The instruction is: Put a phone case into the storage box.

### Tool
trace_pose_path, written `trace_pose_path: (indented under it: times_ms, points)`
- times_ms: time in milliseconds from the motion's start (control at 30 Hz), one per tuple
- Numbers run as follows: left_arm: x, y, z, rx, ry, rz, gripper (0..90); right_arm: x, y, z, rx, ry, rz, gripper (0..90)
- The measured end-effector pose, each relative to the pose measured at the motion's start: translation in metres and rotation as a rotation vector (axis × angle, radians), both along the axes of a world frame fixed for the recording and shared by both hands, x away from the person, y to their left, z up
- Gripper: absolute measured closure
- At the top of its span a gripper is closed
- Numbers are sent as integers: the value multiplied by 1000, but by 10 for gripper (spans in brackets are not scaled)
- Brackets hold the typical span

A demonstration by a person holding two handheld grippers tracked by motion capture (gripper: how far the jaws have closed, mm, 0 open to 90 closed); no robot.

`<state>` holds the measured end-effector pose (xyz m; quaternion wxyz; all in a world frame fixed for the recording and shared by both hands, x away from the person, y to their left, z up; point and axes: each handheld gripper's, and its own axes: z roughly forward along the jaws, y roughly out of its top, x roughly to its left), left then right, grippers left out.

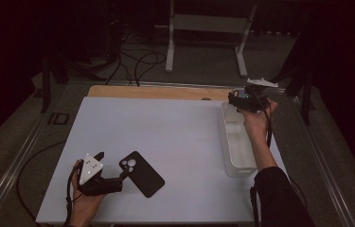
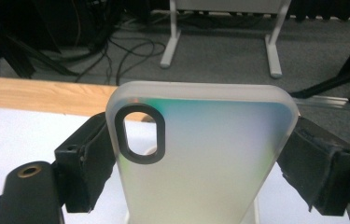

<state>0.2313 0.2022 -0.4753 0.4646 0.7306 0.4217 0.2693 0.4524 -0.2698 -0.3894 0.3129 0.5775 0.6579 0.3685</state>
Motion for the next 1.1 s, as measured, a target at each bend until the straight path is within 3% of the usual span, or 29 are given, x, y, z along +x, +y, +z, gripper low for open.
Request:
trace_pose_path:
  times_ms: [567,1100]
  points:
    - [0,-1,0,-2,-4,1,3,18,-1,-33,1,70,-45,168]
    - [-1,-2,0,0,-2,0,3,28,4,-44,-22,88,-46,167]
